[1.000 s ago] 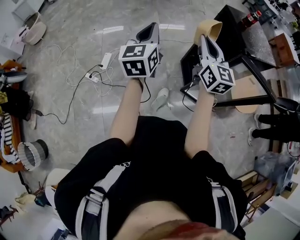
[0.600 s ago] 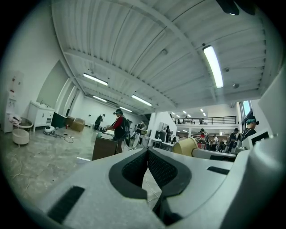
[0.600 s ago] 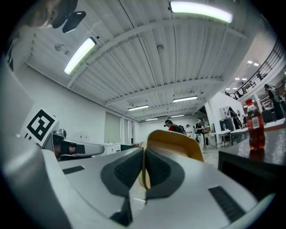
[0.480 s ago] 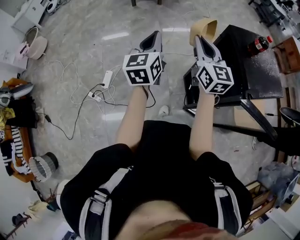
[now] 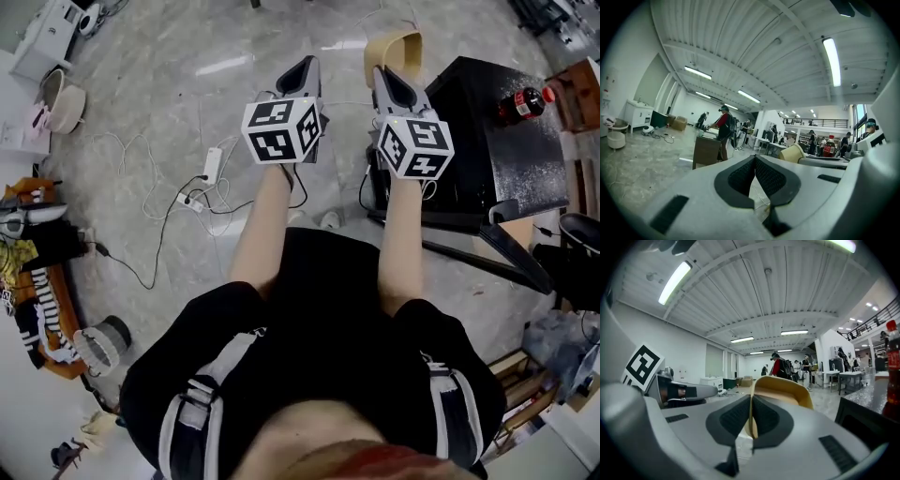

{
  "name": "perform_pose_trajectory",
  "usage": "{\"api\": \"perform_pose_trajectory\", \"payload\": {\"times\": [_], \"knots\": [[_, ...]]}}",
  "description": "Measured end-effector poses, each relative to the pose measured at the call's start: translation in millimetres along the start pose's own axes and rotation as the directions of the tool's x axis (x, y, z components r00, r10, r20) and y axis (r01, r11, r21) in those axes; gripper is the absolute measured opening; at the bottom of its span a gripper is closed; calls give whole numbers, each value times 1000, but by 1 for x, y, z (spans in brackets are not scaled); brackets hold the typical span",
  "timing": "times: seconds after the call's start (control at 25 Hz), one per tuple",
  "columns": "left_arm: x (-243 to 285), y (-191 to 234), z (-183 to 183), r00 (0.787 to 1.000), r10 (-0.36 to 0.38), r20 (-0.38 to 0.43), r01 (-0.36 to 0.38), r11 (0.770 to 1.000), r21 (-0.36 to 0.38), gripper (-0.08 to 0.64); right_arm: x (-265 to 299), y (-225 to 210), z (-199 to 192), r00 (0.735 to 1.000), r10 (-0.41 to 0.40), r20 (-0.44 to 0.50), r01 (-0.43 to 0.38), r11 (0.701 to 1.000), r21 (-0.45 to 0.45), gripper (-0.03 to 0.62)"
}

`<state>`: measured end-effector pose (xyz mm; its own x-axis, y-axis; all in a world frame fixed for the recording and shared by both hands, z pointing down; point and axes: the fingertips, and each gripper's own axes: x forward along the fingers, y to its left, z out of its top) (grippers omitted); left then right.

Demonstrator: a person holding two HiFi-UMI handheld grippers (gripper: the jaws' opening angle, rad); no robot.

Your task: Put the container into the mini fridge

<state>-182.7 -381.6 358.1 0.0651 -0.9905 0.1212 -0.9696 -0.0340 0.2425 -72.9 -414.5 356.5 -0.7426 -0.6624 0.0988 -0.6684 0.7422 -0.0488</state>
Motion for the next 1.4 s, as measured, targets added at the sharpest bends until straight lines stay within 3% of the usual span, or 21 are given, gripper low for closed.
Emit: {"api": "perform_pose_trajectory", "payload": {"times": [0.12,0.28,0.56,0.72,1.04,1.4], "knots": [[21,-5,6,999,-38,-5,38,999,1,8,9,-10,-13,986,-90,-139,86,996,-36,18],[44,-17,3,996,-88,-22,88,996,-3,8,11,-33,-40,927,-203,-317,179,978,-103,18],[64,-34,-10,985,-168,-50,167,986,-25,8,-6,-71,-88,832,-304,-465,265,953,-149,18],[70,-43,-16,980,-190,-58,188,982,-36,8,-30,-104,-117,762,-384,-521,343,922,-178,18],[80,-47,-30,975,-209,-81,206,978,-47,8,-73,-159,-147,657,-498,-566,450,861,-236,18],[90,-51,-12,973,-225,-45,224,974,-40,8,-99,-206,-174,550,-586,-595,472,806,-358,20]]}}
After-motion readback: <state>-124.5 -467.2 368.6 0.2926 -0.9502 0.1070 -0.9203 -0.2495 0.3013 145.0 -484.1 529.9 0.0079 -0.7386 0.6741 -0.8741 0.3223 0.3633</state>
